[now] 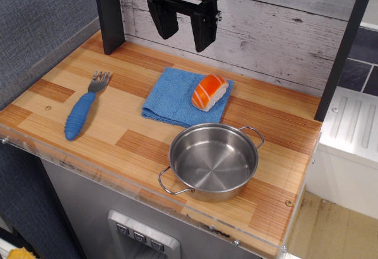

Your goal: Move pot to left of blue cloth.

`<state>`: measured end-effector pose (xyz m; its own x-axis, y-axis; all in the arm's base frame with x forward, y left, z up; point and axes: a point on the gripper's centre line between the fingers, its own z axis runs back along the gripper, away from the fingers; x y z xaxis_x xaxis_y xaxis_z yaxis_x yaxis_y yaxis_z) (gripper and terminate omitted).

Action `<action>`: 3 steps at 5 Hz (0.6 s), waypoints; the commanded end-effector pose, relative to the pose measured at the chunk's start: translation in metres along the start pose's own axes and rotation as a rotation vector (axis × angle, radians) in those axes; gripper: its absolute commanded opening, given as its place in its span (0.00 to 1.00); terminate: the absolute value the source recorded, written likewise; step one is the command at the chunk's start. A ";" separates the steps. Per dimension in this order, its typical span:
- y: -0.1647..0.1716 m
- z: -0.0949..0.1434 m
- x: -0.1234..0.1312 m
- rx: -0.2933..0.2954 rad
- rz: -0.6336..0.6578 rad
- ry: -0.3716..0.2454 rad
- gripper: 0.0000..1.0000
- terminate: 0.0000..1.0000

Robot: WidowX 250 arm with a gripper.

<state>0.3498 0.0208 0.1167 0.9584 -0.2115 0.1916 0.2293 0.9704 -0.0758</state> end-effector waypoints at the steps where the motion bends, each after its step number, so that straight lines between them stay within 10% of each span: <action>1: 0.000 0.000 0.000 0.000 0.000 0.000 1.00 0.00; 3: -0.017 -0.033 -0.049 -0.047 -0.073 0.057 1.00 0.00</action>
<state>0.2976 0.0110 0.0573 0.9550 -0.2849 0.0827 0.2939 0.9465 -0.1333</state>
